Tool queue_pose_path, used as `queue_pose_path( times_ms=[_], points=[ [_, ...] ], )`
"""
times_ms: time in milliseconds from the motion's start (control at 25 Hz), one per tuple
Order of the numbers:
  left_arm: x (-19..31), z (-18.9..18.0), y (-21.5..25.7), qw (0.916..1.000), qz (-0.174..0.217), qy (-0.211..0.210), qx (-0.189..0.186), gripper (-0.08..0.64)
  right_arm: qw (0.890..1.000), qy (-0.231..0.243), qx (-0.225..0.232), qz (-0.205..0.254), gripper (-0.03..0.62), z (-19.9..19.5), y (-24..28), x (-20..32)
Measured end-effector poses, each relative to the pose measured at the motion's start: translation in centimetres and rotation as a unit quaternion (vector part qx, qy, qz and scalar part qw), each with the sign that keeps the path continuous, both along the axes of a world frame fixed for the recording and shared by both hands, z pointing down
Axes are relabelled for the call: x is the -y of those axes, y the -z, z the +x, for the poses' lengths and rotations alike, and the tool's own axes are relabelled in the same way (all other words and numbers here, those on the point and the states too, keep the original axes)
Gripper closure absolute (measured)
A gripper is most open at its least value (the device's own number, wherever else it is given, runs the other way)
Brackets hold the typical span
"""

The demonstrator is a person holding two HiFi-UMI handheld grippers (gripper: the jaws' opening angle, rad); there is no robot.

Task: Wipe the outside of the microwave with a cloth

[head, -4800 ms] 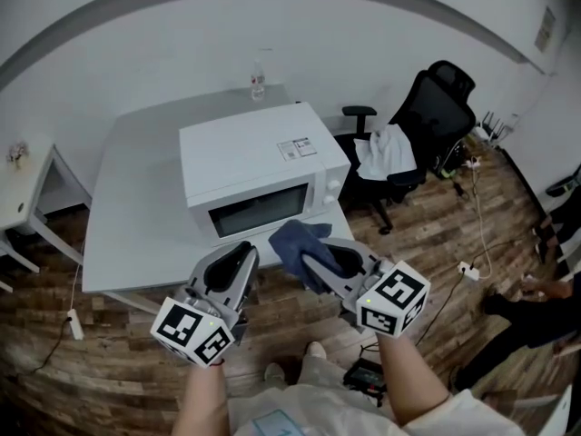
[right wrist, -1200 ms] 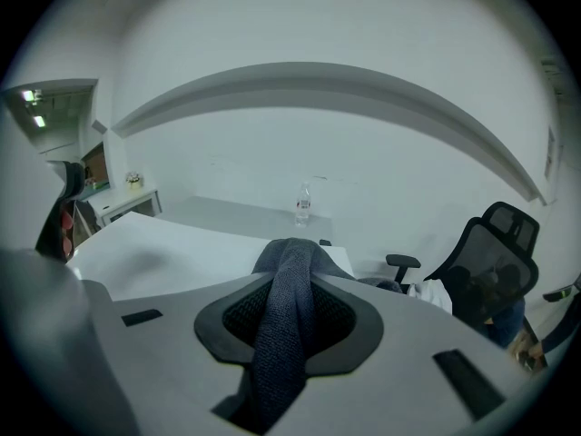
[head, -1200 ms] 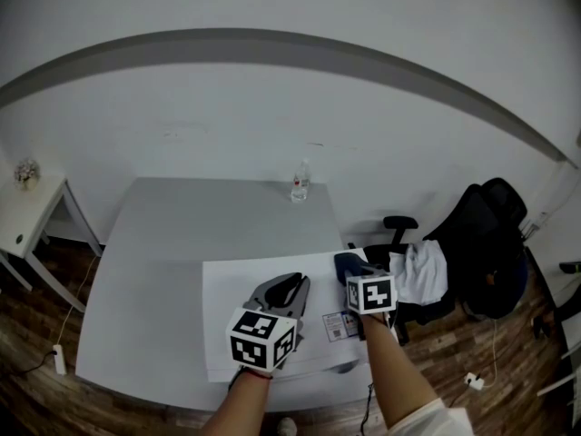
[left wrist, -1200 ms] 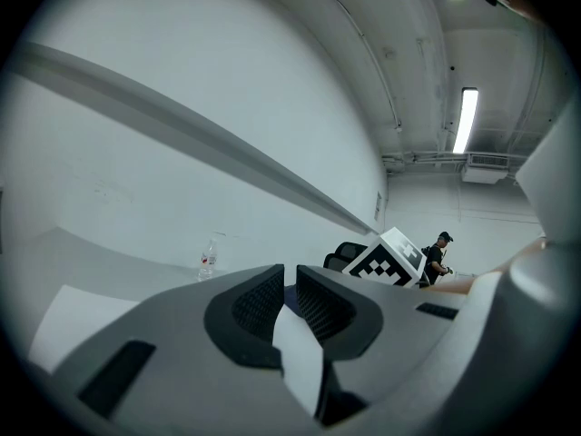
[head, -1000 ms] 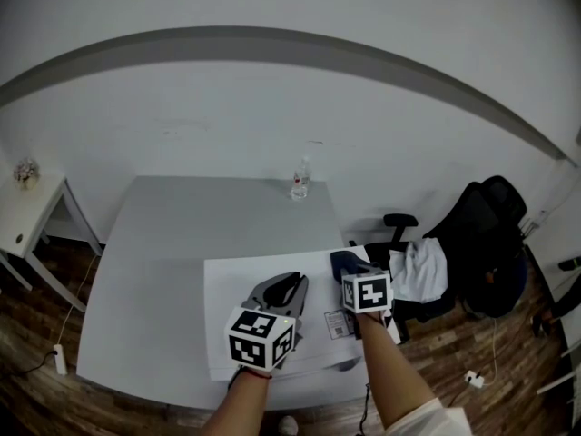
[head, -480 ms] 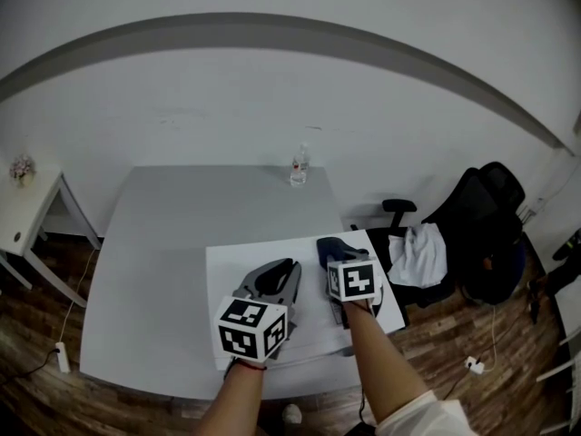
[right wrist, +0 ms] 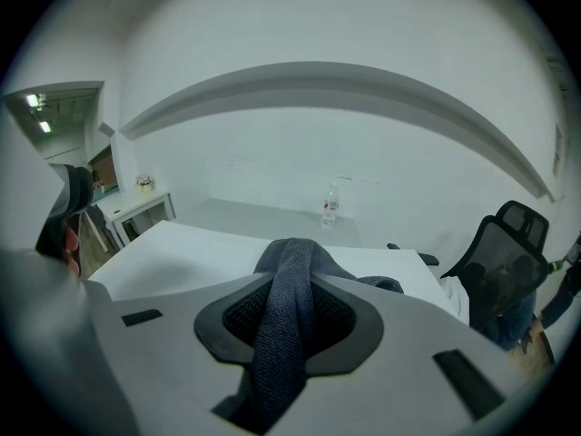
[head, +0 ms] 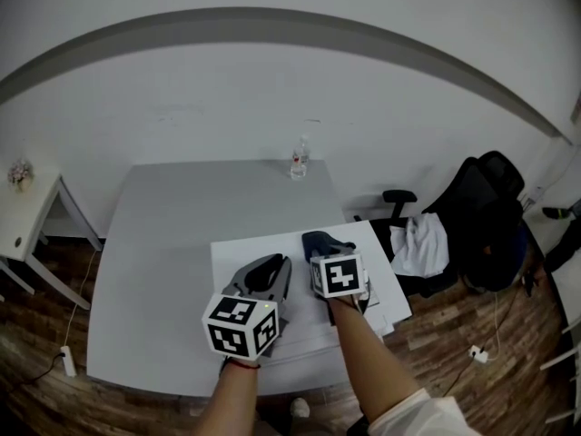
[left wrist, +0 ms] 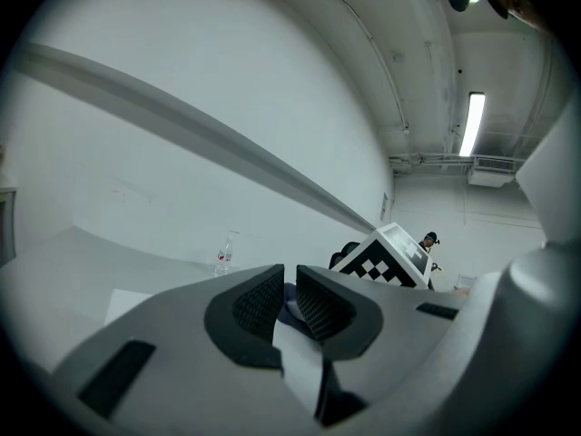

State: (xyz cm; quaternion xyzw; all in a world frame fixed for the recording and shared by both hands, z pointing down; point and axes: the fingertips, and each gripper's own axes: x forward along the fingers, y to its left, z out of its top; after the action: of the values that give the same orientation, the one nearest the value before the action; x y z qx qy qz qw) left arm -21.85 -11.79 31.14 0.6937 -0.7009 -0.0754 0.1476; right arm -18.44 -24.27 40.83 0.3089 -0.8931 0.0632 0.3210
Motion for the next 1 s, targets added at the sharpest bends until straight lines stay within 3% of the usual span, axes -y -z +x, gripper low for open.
queue_pose_path(
  times_ms=[1000],
  points=[
    [-7.7,-6.3,-1.9,0.9991,-0.022,0.037,-0.007,0.517,0.998,0.059,0.015,-0.027,0.497,-8.9,-0.6,-10.2]
  ],
)
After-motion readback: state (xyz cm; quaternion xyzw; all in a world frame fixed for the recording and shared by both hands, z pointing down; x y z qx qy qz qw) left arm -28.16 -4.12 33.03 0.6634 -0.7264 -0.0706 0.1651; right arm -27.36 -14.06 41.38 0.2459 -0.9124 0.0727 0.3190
